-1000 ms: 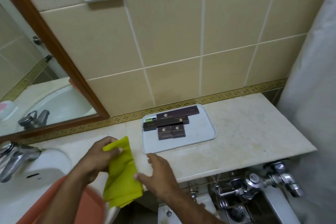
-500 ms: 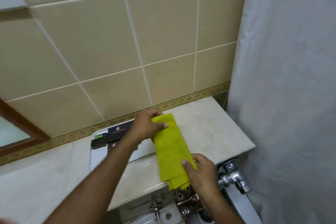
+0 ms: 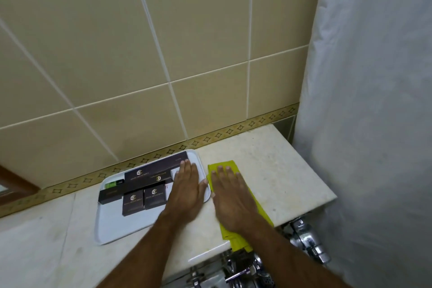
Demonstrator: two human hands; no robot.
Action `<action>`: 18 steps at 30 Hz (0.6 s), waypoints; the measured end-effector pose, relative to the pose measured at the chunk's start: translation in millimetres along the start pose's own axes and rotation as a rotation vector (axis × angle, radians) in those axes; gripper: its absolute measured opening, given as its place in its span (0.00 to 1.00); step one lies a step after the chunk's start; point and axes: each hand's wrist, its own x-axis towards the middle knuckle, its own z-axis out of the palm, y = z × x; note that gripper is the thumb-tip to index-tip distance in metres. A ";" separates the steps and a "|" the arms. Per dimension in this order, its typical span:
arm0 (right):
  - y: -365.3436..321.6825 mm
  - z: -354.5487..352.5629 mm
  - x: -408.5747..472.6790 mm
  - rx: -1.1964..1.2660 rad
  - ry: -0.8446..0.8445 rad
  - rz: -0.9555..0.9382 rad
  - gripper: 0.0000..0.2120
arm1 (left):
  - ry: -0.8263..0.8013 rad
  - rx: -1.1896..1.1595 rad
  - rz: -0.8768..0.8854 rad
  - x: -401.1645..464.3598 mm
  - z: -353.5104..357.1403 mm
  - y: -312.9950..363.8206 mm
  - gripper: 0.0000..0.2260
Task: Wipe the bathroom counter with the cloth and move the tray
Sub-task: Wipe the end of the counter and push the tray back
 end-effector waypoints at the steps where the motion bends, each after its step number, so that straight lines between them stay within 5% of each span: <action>1: 0.1 6.6 7.8 -0.032 -0.011 -0.011 0.28 | 0.021 0.000 0.015 3.5 3.5 -1.6 0.29; 10: 61.6 0.9 85.2 -0.094 -0.043 -0.088 0.26 | 0.030 -0.003 0.003 8.9 6.8 -6.0 0.30; 18: 181.3 -30.4 56.8 -0.088 0.003 0.193 0.25 | -0.036 0.016 -0.037 6.1 2.9 -1.1 0.31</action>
